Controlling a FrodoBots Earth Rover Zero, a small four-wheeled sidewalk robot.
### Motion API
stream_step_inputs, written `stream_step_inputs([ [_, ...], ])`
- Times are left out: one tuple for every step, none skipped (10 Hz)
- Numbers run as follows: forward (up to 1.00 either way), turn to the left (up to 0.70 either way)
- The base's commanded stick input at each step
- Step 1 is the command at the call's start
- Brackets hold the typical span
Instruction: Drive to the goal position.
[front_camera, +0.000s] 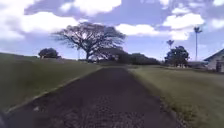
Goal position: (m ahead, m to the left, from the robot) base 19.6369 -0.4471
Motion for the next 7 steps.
stream_step_inputs([
  [0.50,0.00],
  [0.50,0.00],
  [0.50,0.00],
  [0.50,0.00],
  [0.50,0.00],
  [0.50,0.00],
  [0.50,0.00],
])
